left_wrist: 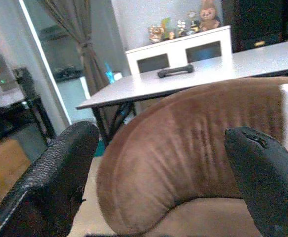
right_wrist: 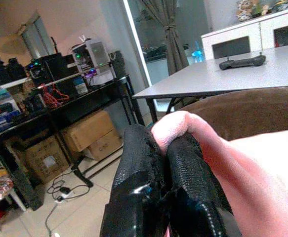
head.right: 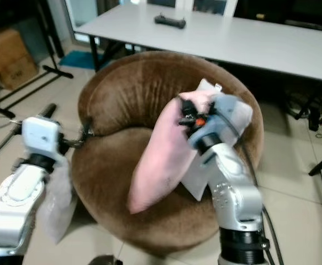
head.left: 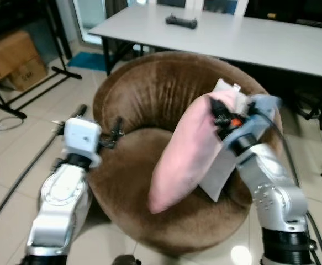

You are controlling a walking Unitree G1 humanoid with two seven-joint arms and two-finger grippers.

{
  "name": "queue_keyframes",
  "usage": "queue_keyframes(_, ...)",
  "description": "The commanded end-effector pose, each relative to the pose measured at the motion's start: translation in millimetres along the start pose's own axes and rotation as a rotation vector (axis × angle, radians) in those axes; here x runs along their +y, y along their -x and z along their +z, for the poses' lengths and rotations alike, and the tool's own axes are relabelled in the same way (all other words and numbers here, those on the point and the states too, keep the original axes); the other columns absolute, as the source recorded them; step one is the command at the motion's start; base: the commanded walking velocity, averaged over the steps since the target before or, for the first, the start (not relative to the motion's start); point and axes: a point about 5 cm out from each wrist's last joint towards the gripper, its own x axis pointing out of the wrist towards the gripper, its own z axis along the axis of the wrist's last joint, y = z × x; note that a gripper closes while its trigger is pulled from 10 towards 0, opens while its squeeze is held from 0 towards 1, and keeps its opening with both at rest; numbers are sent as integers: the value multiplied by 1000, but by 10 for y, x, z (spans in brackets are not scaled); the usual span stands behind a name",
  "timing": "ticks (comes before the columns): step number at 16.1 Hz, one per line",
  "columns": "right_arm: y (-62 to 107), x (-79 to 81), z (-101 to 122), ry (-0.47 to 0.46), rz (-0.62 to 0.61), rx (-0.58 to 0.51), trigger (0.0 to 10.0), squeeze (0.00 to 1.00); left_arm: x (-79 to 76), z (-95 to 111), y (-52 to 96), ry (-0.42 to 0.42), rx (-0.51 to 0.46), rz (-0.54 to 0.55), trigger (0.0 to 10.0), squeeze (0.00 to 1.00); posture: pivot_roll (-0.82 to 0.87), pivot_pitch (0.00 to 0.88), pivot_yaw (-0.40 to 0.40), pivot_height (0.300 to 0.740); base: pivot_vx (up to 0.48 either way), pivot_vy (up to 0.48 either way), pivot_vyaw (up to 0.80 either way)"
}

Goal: Move the pillow to the sofa from floor

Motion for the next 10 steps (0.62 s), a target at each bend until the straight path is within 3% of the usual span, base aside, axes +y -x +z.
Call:
queue_keyframes(1,11,-15,138,22,7,-53,10000,0,-65,35,-19,7,-12,-25,10000,0,86,0,-6,740,292,0,0)
queue_keyframes(7,-41,98,112,33,118,-22,10000,0,-70,34,-12,-13,-9,-16,10000,0,98,0,-13,740,42,0,0)
queue_keyframes(10,-173,264,128,56,216,-9,10000,0,-62,27,11,-21,-1,-16,10000,0,101,0,-16,740,0,0,0)
